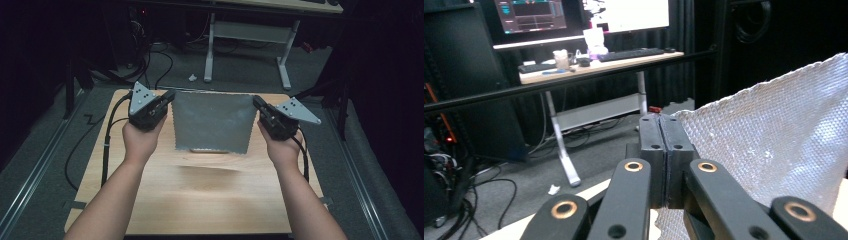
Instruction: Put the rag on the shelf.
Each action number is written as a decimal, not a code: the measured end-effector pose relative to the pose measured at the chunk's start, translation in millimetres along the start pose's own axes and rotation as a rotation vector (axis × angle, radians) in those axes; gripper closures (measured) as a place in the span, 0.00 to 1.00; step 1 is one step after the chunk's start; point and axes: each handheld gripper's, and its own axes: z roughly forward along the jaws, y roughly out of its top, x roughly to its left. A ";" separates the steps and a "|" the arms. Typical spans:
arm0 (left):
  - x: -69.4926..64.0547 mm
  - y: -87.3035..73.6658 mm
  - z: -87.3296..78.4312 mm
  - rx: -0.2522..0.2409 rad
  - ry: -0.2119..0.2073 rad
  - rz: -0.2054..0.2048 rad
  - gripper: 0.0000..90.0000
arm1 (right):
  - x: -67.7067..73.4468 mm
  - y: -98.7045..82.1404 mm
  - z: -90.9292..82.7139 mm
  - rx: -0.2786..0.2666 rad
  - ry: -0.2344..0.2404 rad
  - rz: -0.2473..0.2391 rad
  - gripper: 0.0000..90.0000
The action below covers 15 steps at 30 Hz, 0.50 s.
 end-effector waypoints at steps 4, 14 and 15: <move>6.4 4.0 15.1 0.005 0.009 0.012 1.00 | -10.1 4.4 16.6 0.020 -0.009 0.043 1.00; 24.8 2.2 53.1 0.061 0.039 -0.012 1.00 | -28.4 6.0 51.8 0.042 -0.023 0.071 1.00; 25.7 1.6 55.8 0.070 0.046 -0.008 1.00 | -30.3 4.9 59.0 0.055 -0.024 0.073 1.00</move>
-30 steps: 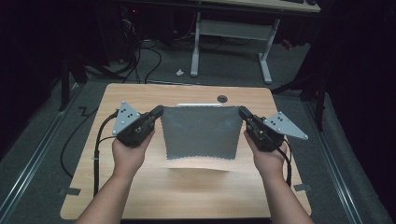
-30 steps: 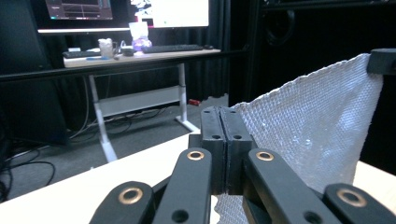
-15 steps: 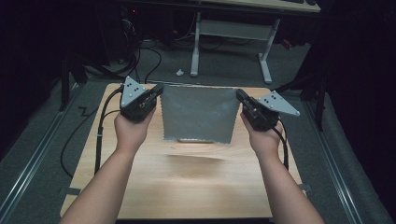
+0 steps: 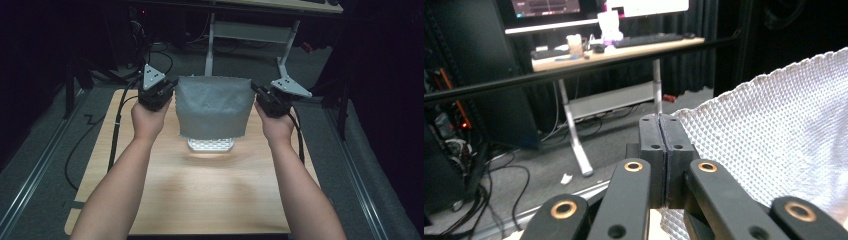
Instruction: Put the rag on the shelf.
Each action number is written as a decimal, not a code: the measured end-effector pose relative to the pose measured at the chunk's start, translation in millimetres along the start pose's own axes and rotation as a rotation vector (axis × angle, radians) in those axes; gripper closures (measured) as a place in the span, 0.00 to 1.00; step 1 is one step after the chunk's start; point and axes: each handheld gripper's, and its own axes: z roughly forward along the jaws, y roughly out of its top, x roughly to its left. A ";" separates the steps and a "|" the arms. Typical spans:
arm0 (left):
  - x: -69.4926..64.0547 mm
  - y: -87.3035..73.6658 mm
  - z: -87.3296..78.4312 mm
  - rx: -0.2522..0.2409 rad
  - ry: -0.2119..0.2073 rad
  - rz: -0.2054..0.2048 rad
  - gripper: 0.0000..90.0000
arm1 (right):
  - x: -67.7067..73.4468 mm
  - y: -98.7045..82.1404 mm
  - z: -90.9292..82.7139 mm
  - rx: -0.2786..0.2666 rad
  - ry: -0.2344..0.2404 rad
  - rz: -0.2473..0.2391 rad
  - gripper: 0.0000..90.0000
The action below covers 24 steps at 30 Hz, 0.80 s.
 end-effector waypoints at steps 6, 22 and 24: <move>6.5 -14.5 19.2 0.098 0.013 -0.015 0.99 | -2.1 -6.6 20.3 0.073 -0.012 -0.033 1.00; 3.3 -66.6 37.7 0.269 -0.085 -0.038 1.00 | -14.6 -54.1 42.4 0.194 0.029 -0.012 1.00; 2.5 -73.7 36.4 0.280 -0.099 -0.040 1.00 | -15.3 -60.6 41.5 0.204 0.033 -0.006 1.00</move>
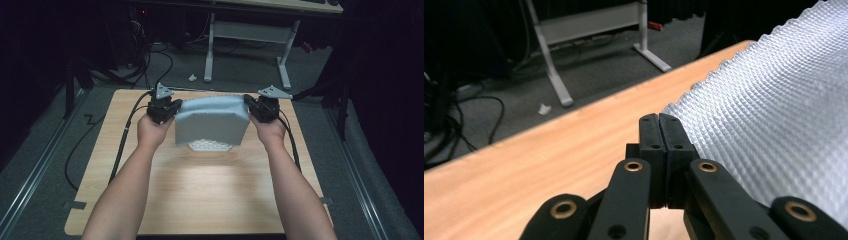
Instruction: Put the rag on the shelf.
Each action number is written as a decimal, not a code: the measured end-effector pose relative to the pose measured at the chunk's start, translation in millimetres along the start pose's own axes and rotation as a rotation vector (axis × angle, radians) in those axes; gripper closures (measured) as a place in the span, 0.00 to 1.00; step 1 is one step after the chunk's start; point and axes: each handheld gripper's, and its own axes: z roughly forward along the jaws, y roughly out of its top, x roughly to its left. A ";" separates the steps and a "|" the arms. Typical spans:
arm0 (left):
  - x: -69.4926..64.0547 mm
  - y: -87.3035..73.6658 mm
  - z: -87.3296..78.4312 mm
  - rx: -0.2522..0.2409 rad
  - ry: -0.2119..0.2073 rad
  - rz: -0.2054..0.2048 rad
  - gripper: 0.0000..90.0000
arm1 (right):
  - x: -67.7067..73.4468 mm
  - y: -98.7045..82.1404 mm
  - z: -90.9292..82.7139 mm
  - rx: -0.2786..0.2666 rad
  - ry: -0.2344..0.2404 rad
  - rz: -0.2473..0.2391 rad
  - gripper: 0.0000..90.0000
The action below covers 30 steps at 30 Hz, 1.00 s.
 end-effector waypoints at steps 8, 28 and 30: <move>-7.7 -28.8 0.2 0.010 -0.037 -0.048 1.00 | 5.0 -28.3 -1.8 0.023 0.031 0.020 1.00; -19.2 -42.2 4.4 0.045 -0.097 -0.024 1.00 | 17.7 -52.7 -0.2 0.046 0.050 0.024 1.00; -16.9 -45.2 3.9 0.048 -0.095 -0.038 1.00 | 17.4 -53.2 0.5 0.046 0.051 0.026 1.00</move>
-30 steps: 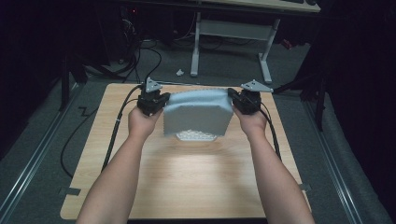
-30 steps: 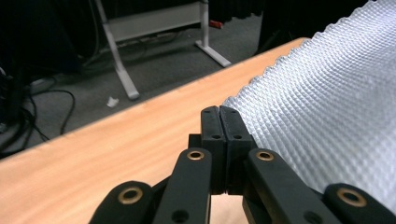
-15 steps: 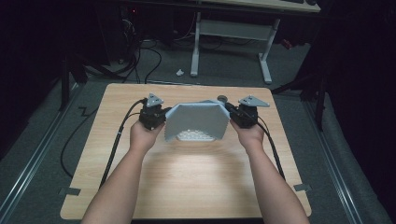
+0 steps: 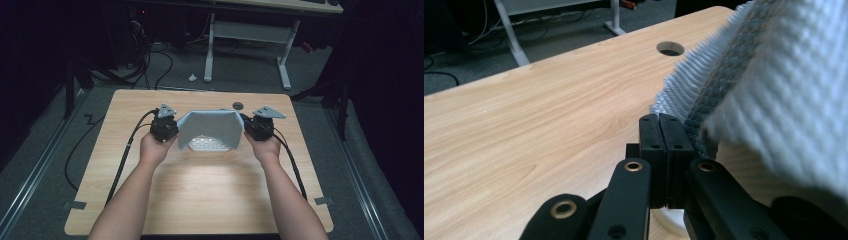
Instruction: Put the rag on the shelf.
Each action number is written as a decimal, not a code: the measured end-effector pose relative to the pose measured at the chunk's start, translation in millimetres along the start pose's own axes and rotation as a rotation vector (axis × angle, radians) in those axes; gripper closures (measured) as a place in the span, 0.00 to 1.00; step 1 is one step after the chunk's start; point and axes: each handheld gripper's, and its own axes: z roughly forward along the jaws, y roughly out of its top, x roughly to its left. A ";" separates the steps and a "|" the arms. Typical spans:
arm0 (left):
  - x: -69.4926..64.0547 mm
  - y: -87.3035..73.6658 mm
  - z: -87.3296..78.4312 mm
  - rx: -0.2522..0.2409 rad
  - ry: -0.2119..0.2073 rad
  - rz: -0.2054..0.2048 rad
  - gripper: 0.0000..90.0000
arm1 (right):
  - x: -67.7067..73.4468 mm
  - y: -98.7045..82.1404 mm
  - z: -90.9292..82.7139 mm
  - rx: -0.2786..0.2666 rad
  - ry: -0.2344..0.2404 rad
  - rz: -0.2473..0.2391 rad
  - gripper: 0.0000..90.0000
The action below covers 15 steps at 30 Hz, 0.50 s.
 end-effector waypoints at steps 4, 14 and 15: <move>2.3 -7.8 0.7 0.010 -0.005 -0.010 0.99 | 0.7 -2.5 1.3 0.014 -0.006 -0.012 1.00; -2.6 -16.8 5.5 0.012 -0.025 -0.015 0.99 | -1.8 -17.7 6.3 0.050 -0.019 -0.005 1.00; -3.0 -18.1 6.5 0.014 -0.025 -0.014 0.99 | -2.1 -19.2 6.8 0.056 -0.023 -0.003 1.00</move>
